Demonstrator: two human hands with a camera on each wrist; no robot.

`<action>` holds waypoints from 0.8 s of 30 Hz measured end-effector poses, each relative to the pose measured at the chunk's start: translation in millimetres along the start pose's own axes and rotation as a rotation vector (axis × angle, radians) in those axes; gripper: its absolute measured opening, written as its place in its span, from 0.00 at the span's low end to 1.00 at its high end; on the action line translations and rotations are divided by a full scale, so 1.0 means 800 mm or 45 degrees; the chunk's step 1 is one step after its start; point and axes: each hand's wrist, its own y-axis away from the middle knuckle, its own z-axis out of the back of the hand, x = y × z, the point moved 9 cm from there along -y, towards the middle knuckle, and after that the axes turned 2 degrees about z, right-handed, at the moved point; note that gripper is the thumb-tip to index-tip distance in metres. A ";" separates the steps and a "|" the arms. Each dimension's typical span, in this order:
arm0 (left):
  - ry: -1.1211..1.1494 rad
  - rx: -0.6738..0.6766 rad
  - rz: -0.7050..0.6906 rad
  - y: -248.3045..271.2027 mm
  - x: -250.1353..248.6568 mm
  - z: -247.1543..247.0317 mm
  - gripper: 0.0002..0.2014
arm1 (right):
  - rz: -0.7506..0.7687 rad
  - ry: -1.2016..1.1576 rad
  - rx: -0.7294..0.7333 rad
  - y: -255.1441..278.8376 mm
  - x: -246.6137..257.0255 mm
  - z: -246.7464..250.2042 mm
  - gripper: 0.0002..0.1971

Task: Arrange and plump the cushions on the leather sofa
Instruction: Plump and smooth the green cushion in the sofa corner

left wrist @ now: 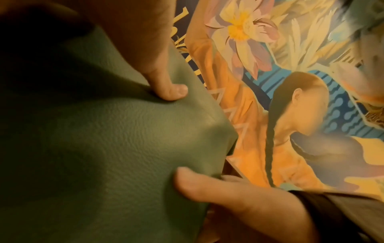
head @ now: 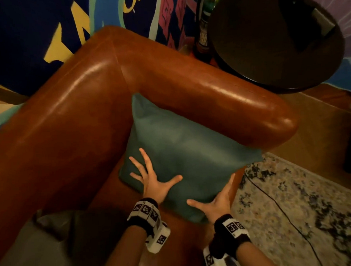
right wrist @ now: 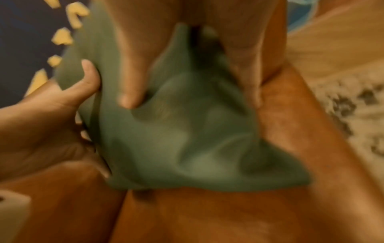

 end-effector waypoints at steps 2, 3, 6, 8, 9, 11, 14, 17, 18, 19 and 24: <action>-0.012 -0.018 0.027 -0.015 -0.004 -0.010 0.70 | 0.000 -0.050 -0.143 -0.016 0.001 0.004 0.85; -0.025 -0.025 0.046 -0.020 -0.006 -0.016 0.71 | -0.003 -0.043 -0.196 -0.025 -0.002 0.007 0.85; -0.057 -0.010 0.095 -0.041 -0.013 -0.037 0.71 | -0.150 0.131 -0.202 -0.064 -0.027 0.012 0.89; -0.061 0.028 0.096 -0.061 -0.017 -0.046 0.73 | -0.279 0.295 -0.068 -0.093 -0.050 0.008 0.91; -0.071 0.075 0.104 -0.069 -0.015 -0.050 0.73 | -0.310 0.348 -0.023 -0.099 -0.055 0.005 0.90; -0.092 0.183 0.095 -0.075 -0.009 -0.052 0.73 | -0.304 0.373 0.017 -0.090 -0.030 -0.001 0.90; -0.020 0.179 0.074 -0.060 -0.011 -0.036 0.64 | -0.221 0.248 -0.042 -0.066 0.000 0.013 0.88; 0.161 -0.075 0.176 -0.041 -0.027 0.001 0.47 | -0.048 0.059 0.040 -0.048 0.046 0.037 0.77; 0.246 -0.173 0.195 -0.042 -0.038 0.018 0.46 | -0.029 -0.040 0.058 -0.046 0.061 0.052 0.69; 0.339 -0.273 0.175 -0.049 -0.053 0.037 0.47 | -0.044 -0.125 0.045 -0.045 0.080 0.070 0.60; 0.164 -0.482 0.156 -0.154 -0.132 0.130 0.46 | -0.410 -0.220 -0.266 -0.068 0.116 0.154 0.40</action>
